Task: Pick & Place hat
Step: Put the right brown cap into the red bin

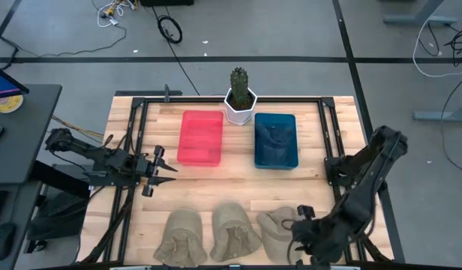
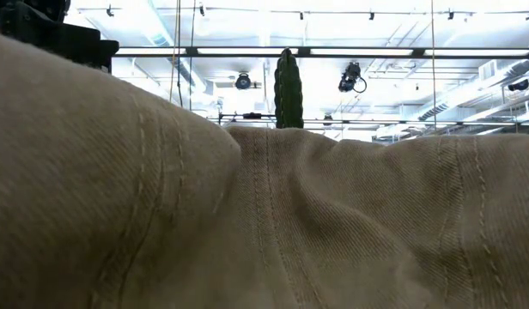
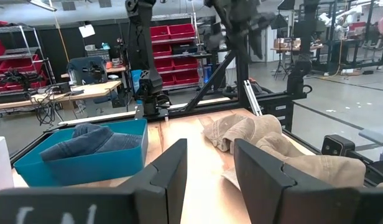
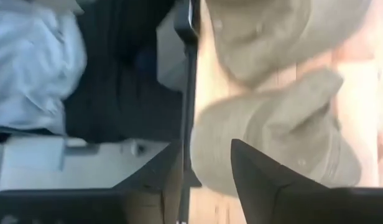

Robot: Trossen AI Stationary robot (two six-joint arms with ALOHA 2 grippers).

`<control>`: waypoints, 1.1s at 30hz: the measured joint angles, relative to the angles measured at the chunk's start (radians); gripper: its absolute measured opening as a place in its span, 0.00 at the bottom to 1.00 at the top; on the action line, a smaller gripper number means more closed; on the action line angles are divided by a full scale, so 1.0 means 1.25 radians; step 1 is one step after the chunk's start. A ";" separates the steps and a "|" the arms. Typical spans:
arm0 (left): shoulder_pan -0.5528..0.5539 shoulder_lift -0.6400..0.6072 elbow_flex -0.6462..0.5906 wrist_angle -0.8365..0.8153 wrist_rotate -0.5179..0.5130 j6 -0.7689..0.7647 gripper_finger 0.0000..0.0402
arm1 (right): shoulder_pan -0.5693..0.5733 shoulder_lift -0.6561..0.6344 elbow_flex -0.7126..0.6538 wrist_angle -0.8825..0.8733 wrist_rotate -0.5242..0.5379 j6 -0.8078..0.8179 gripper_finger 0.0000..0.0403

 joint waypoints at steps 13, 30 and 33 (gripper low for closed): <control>0.000 0.000 0.000 0.000 0.000 -0.002 0.34 | -0.040 0.135 0.000 -0.079 -0.001 -0.072 0.32; 0.000 0.000 -0.001 0.000 0.000 0.006 0.34 | -0.077 0.191 -0.223 0.200 -0.046 -0.116 0.32; 0.000 0.000 -0.001 0.000 0.000 0.006 0.34 | -0.090 0.190 -0.257 0.226 -0.069 -0.115 0.31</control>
